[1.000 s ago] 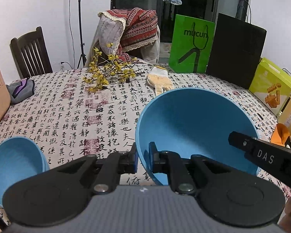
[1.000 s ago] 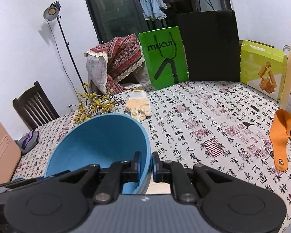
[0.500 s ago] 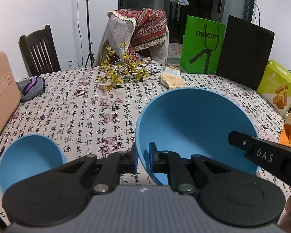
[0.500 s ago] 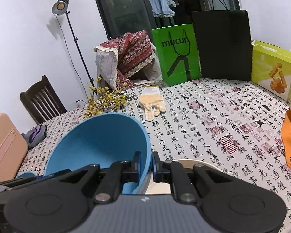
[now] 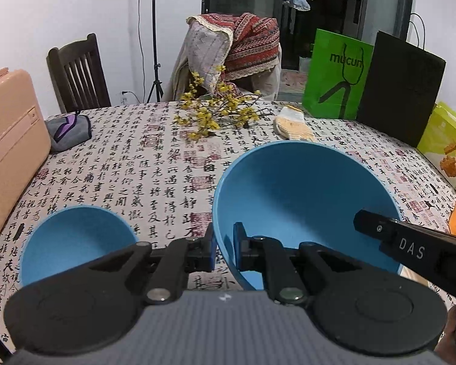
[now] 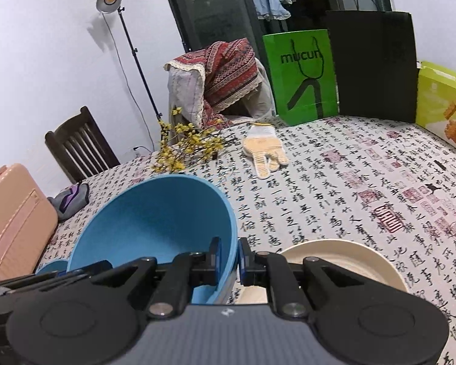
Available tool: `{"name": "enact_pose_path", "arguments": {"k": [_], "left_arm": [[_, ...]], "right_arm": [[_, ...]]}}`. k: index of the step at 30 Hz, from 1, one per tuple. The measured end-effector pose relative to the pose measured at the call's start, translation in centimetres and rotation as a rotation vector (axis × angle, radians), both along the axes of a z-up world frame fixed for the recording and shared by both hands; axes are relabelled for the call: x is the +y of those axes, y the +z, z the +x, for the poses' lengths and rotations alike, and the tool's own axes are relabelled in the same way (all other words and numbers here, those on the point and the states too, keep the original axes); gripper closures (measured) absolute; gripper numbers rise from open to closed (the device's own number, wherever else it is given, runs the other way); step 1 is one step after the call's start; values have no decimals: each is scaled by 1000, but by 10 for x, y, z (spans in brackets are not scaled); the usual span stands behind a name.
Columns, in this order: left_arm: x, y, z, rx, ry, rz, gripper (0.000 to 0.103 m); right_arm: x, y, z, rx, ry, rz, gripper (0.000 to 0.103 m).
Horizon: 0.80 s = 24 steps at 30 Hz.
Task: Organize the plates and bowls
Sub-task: 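Carry the held blue bowl toward the stacked blue bowls by the pink suitcase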
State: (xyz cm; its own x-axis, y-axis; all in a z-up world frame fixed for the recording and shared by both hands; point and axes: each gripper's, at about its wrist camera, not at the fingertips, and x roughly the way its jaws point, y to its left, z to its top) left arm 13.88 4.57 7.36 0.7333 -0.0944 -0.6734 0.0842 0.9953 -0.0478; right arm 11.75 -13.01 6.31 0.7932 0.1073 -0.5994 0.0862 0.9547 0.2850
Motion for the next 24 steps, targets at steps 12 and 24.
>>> {"name": "enact_pose_path", "arguments": {"k": [12, 24], "left_arm": [[32, 0, -1, -7, 47, 4, 92], [61, 5, -2, -19, 76, 3, 92]], "right_arm": [[31, -4, 9, 9, 46, 29, 92], [60, -3, 11, 7, 90, 32, 92]]}}
